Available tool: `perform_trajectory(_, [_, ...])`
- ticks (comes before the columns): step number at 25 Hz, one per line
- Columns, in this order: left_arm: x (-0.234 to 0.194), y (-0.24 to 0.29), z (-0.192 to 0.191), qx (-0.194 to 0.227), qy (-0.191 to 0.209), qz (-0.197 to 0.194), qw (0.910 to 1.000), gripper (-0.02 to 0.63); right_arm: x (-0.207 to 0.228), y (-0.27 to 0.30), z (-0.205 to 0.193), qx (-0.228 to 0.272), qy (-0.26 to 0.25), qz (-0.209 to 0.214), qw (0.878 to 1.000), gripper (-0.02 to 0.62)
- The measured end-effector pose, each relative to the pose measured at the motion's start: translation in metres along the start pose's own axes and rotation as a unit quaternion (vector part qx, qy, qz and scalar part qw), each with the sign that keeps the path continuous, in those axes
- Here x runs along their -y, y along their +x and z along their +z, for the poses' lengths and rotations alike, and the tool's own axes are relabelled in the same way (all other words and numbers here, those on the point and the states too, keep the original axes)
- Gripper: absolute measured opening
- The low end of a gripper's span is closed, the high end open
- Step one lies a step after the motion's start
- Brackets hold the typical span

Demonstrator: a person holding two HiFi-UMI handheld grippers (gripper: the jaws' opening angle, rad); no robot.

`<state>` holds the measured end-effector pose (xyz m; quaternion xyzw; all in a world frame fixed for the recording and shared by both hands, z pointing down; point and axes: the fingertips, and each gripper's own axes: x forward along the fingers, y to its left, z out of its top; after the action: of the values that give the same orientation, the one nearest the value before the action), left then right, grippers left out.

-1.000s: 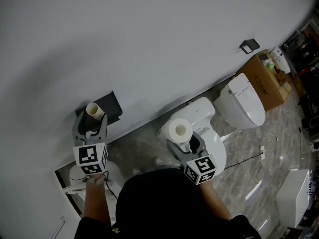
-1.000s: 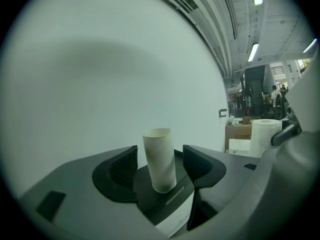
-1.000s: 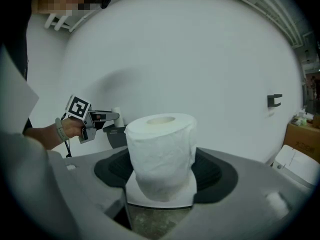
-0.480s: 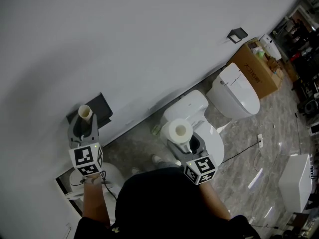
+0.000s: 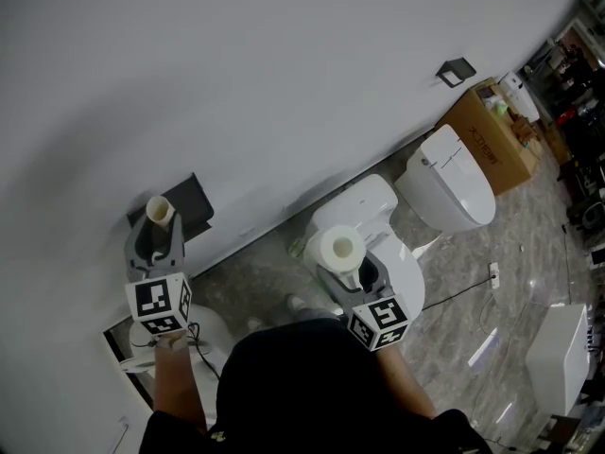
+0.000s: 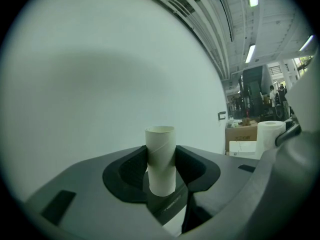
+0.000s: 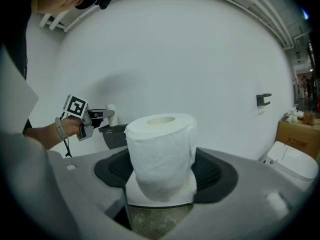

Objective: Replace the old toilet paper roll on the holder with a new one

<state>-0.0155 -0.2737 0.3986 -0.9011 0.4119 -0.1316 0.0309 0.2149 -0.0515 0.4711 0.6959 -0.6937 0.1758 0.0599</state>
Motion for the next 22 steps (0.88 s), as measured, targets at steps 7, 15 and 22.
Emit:
perform_trajectory(7, [-0.007, -0.025, 0.011, 0.008, -0.006, 0.026, 0.9996, 0.183, -0.010, 0.013, 0.002, -0.005, -0.007, 0.036, 0.999, 0.347])
perform_trajectory(15, [-0.032, -0.065, -0.004, -0.009, -0.018, 0.085, 0.9962, 0.183, -0.039, 0.039, 0.003, -0.019, -0.025, 0.103, 0.994, 0.347])
perform_trajectory(22, [-0.052, -0.112, -0.030, -0.030, -0.039, 0.143, 0.9885, 0.181, -0.078, 0.061, 0.000, -0.031, -0.046, 0.174, 0.983, 0.347])
